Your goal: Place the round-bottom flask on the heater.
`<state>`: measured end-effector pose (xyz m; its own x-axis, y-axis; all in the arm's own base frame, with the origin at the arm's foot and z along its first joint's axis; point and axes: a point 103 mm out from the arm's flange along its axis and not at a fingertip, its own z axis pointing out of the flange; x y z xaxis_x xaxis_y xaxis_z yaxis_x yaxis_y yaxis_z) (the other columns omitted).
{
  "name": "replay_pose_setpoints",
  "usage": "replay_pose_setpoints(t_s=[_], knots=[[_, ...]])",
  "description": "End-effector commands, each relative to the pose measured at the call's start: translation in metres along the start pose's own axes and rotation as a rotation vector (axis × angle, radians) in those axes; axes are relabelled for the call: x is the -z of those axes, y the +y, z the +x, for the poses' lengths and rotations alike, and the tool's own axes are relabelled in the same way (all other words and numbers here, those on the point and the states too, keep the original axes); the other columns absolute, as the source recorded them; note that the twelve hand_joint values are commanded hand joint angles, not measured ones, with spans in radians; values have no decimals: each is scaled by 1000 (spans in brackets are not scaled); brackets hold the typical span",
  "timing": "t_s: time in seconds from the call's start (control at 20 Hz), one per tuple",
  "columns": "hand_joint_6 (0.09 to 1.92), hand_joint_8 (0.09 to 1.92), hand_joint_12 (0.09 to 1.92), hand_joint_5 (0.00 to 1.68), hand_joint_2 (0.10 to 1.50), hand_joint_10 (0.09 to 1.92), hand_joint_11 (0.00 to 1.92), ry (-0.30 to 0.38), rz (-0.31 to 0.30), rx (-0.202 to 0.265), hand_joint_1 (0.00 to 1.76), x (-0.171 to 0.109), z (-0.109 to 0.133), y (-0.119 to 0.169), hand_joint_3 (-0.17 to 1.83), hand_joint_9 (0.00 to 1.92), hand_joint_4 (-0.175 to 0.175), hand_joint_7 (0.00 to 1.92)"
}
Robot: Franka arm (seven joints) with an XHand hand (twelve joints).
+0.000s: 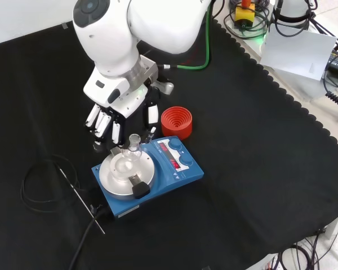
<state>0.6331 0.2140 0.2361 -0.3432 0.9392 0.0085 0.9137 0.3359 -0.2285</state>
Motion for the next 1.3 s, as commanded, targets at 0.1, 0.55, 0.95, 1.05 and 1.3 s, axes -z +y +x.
replay_pose_setpoints(t_s=[0.1, 0.55, 0.95, 1.05, 1.3], knots=[[1080, 668, 1344, 1086, 669, 605, 357, 4, 6, 6, 1105, -6, -5, 7, 828, 616, 40, 306], [1079, 669, 1344, 1087, 668, 606, 359, 7, 22, 7, 1106, -12, -12, 19, 830, 615, 36, 305], [1078, 669, 1344, 1088, 667, 607, 360, -3, 39, 13, 1107, -16, -12, 22, 832, 613, 32, 304], [1078, 669, 1344, 1088, 666, 607, 360, 0, 42, 12, 1108, -17, -13, 23, 832, 613, 31, 303], [1078, 670, 1343, 1088, 666, 608, 361, 10, 39, 14, 1108, -19, -13, 25, 833, 611, 29, 302]])
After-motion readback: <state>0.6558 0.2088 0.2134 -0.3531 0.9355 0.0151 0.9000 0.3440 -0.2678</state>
